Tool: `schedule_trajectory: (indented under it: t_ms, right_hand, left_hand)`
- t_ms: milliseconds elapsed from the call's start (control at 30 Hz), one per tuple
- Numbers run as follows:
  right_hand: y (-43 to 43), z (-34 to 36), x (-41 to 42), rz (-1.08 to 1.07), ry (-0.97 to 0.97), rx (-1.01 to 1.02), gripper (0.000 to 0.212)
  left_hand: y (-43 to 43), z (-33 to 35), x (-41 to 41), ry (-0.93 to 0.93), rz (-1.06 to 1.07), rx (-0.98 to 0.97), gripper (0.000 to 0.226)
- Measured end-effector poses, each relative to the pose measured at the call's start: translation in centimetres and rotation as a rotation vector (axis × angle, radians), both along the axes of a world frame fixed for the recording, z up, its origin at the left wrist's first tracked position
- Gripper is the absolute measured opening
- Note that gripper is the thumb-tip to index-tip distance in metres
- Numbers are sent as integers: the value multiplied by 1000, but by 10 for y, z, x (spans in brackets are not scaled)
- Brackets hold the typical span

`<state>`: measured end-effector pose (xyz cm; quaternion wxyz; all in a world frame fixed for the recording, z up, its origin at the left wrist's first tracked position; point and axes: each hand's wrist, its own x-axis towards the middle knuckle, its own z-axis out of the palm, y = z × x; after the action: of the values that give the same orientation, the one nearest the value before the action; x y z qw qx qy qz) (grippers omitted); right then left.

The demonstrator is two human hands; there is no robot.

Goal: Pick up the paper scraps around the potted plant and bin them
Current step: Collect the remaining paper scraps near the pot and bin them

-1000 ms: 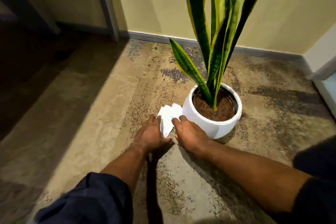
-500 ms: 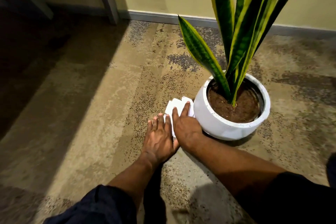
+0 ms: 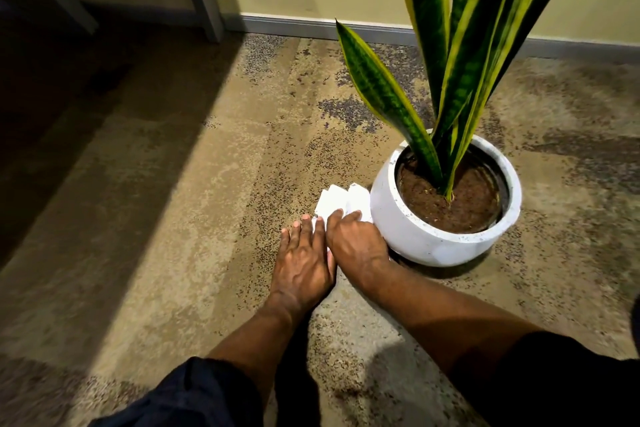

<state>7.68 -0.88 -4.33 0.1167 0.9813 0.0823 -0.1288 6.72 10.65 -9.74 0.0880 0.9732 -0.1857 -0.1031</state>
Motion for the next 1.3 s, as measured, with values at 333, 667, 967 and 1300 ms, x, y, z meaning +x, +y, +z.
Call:
schedule_trajectory:
  t_ms: [333,667,967,1300]
  right_hand:
    - [-5,26,-23,99,-79,92,45]
    - [-23,64,-42,-113,-225,352,23]
    - [-54,107,-67,-269,-294,568,22]
    - [-138,194,-110,-563,-70,735,20]
  left_hand:
    - [0,10,-2,-32,12,-42,54]
    - [-7,56,-8,-41,293,-295,11]
    - [-26,109,-18,85,461,-812,15]
    - [-81,176,-52,148,316,-1069,23]
